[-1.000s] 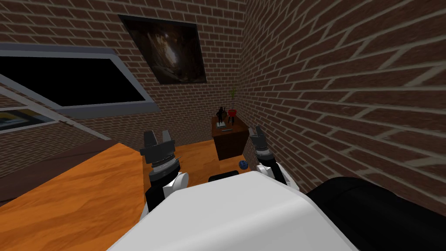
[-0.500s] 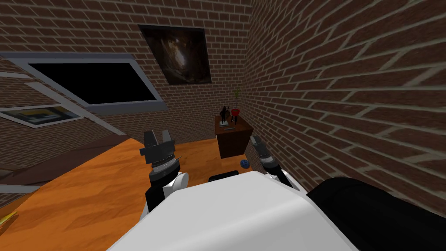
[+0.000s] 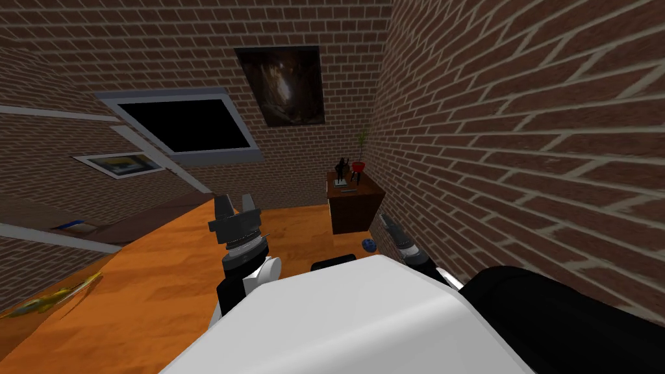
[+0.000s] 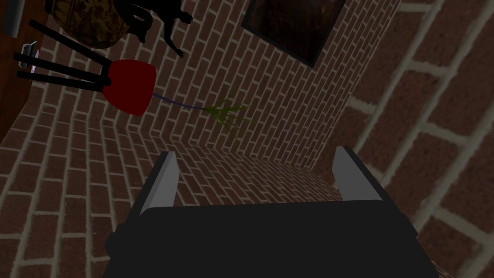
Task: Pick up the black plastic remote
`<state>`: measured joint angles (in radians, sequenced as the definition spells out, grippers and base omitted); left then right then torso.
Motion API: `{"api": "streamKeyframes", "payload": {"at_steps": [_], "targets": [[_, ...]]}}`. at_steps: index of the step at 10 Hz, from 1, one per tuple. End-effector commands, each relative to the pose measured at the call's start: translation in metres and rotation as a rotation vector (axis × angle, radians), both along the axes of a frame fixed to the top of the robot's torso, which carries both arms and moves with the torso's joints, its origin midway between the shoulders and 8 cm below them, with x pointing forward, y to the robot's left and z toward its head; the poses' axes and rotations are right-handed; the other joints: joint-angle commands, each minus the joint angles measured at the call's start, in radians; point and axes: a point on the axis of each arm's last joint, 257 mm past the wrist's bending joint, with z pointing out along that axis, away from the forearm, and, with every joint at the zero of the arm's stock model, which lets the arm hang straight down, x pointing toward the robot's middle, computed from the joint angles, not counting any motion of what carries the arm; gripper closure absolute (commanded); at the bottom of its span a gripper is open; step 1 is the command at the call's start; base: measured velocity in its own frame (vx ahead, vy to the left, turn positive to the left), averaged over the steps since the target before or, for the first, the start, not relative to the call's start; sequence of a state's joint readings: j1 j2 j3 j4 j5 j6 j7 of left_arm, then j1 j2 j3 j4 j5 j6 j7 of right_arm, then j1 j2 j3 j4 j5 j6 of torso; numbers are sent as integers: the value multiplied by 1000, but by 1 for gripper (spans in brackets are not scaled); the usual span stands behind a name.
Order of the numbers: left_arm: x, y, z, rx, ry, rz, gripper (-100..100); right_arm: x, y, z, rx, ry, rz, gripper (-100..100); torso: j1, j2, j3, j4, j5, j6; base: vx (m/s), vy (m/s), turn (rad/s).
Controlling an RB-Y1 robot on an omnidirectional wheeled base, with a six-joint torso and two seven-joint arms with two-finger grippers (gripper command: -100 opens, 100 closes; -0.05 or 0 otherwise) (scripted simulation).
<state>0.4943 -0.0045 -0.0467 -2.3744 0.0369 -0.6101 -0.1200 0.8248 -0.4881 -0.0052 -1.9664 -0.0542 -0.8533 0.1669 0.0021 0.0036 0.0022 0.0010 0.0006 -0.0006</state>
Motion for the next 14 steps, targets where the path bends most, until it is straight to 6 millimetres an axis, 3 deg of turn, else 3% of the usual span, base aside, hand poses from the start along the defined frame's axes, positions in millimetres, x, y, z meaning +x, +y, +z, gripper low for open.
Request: {"api": "streamKeyframes", "payload": {"at_steps": [1, 6, 9, 10, 11, 12, 13, 14], "targets": [[0, 0, 0, 0, 0, 0, 0, -8, -8, -19, -32, 45, -5, -100, 0, 0, 0, 0, 0, 0, -38, 35, 108], [0, 0, 0, 0, 0, 0, 0, -64, -45, -89, -187, 252, -7, -100, -2, -1, -1, 0, 0, 1, -33, 36, 244], [0, 0, 0, 0, 0, 0, 0, -98, -66, -119, -252, 368, -7, -100, -2, -2, -1, 0, 0, 0, -21, 27, 236], [0, 0, 0, 0, 0, 0, 0, -120, -77, -133, -297, 426, 2, -100, -2, -2, -1, 0, -1, 1, -10, 30, 337], [0, 0, 0, 0, 0, 0, 0, -128, -83, -140, -307, 457, -4, -100, -2, -2, -1, 0, 0, 0, -6, 18, 232], [0, 0, 0, 0, 0, 0, 0, -154, -96, -153, -356, 526, 6, -100, -3, -3, -2, 0, -1, 1, -1, 27, 418], [0, 0, 0, 0, 0, 0, 0, -161, -101, -158, -362, 548, 2, -100, -3, -3, -2, -1, 0, 0, 6, 10, 233], [0, 0, 0, 0, 0, 0, 0, -187, -115, -169, -413, 619, 16, -100, -3, -4, -2, -1, -1, 1, 16, 14, 348]]}}
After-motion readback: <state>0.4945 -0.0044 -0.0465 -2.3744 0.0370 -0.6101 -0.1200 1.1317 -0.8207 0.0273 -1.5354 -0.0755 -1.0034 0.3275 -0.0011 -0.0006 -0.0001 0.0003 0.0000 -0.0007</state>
